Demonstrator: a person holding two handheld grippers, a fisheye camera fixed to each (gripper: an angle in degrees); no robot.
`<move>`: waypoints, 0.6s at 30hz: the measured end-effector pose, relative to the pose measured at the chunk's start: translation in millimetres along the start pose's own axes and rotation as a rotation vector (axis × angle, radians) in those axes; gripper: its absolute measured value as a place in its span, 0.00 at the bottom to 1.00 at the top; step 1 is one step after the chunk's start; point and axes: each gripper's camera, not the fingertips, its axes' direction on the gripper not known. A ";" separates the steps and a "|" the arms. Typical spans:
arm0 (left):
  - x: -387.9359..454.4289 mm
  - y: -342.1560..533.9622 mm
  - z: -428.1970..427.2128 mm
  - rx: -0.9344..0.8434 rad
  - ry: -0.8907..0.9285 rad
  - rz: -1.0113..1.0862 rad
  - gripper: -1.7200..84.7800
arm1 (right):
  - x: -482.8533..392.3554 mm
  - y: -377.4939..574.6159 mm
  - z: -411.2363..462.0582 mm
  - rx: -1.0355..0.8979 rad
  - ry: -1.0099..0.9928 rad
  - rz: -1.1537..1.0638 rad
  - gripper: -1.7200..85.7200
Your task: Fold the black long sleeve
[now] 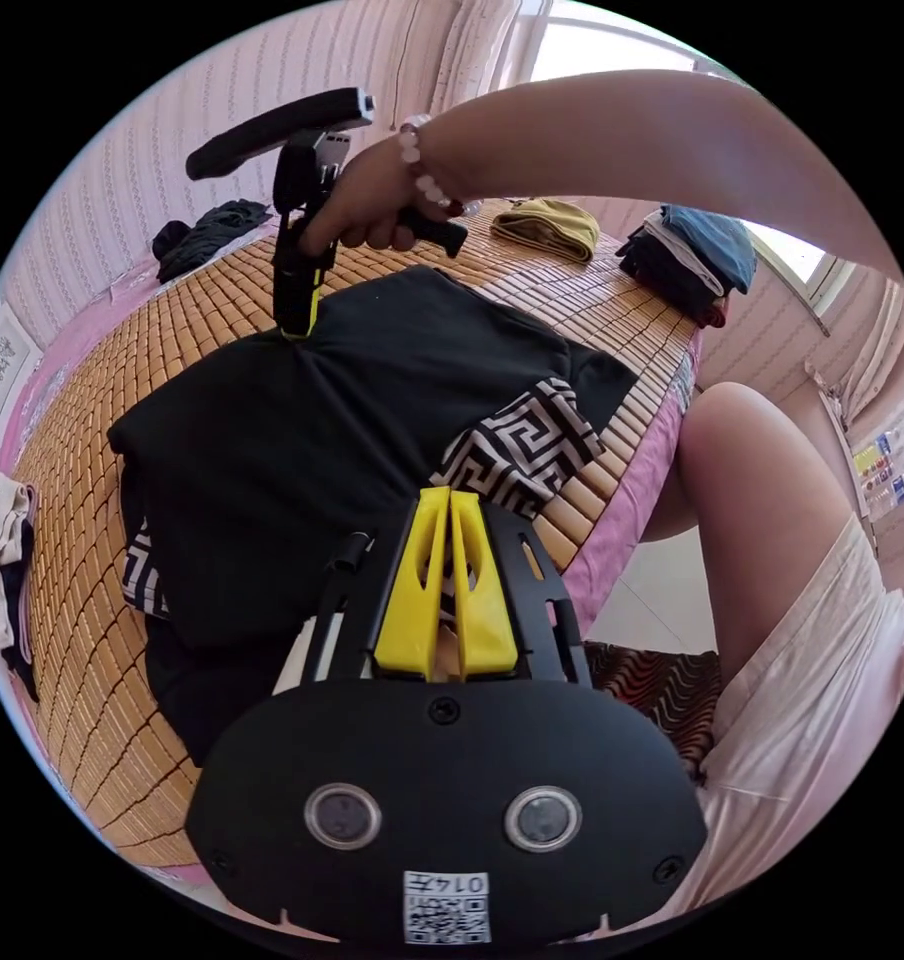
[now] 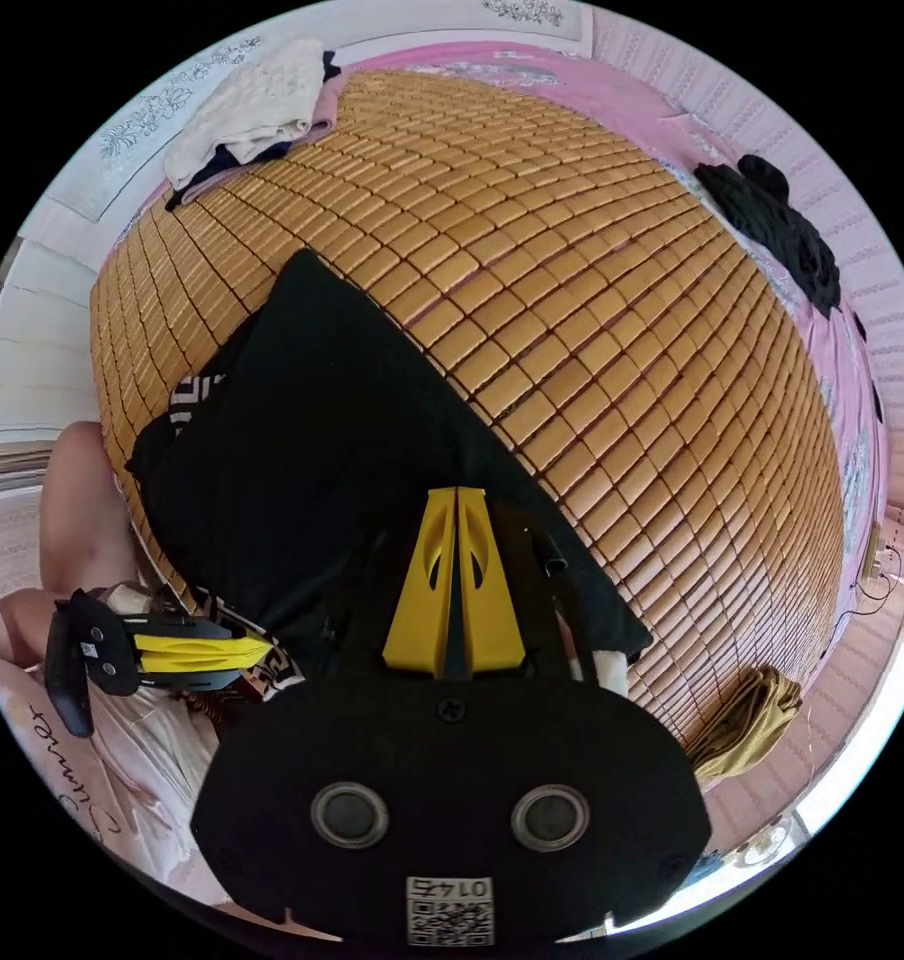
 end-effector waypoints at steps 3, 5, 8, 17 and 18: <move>2.9 9.3 12.8 -0.002 0.023 -0.015 0.01 | 7.4 -7.0 -9.0 -0.028 0.010 -0.007 0.01; 7.6 15.5 23.2 -0.006 0.023 0.000 0.01 | 13.2 -3.1 -4.0 -0.025 0.005 -0.002 0.01; 15.0 26.7 33.0 0.009 0.014 0.016 0.01 | 27.3 15.5 -19.6 0.018 -0.040 0.024 0.02; 45.4 51.6 41.3 0.122 0.072 0.073 0.10 | 63.9 286.1 -59.7 0.528 -0.237 0.591 0.09; 49.4 51.5 42.6 0.144 0.077 0.090 0.10 | 63.5 315.5 -50.2 0.487 -0.257 0.671 0.10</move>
